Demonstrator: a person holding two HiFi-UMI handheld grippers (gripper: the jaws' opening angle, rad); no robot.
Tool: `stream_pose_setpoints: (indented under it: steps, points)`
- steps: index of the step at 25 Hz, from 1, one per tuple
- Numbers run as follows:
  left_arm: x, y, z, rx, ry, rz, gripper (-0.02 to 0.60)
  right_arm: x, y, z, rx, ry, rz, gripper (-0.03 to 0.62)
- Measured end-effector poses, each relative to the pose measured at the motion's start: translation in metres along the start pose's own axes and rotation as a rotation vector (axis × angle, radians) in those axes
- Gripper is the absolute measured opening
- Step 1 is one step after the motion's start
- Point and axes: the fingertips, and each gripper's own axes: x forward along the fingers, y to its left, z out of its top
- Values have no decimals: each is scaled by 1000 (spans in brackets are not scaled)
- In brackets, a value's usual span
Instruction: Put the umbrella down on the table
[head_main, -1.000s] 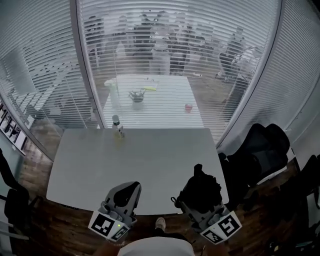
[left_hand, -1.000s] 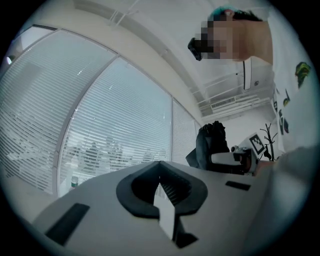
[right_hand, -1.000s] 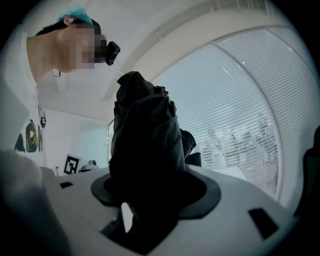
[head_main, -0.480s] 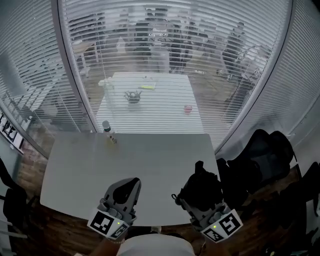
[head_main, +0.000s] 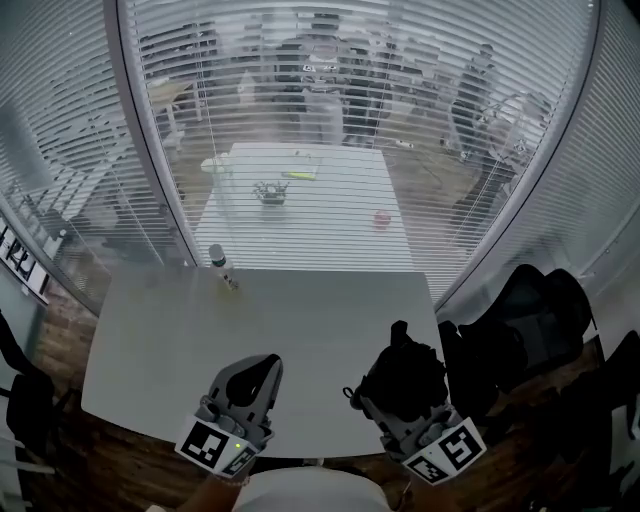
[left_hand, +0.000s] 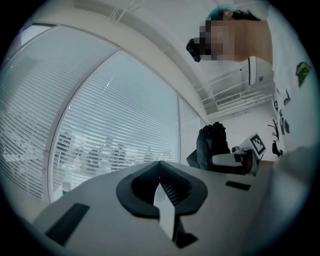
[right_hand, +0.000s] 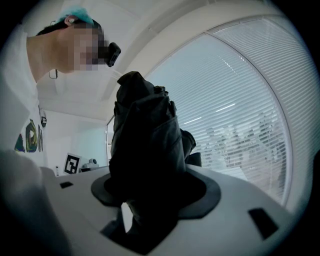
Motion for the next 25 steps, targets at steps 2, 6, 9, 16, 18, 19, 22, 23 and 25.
stream_pose_setpoints:
  steps: [2, 6, 9, 16, 18, 19, 22, 23, 25]
  points:
    - [-4, 8, -2, -1, -3, -4, 11, 7, 4, -5, -3, -1, 0, 268]
    - [-12, 22, -3, -10, 6, -17, 11, 21, 15, -7, -6, -5, -10, 268]
    - [-20, 34, 3, -8, 9, -30, 11, 33, 25, -6, -9, -5, -18, 268]
    - [-34, 54, 11, -8, -6, -31, 11, 48, 42, -7, -28, 5, -22, 268]
    - [-37, 59, 9, -13, -4, -27, 11, 52, 46, -11, -52, 17, -13, 268]
    - [-39, 60, 8, -15, -3, -26, 11, 53, 48, -13, -67, 23, -8, 268]
    - [-41, 59, 6, -19, 1, -25, 11, 57, 49, -20, -101, 57, -7, 268]
    - [-41, 59, 6, -21, 2, -25, 11, 58, 47, -23, -109, 74, -9, 268]
    - [-41, 59, 5, -24, 4, -23, 11, 63, 44, -31, -130, 114, -11, 268]
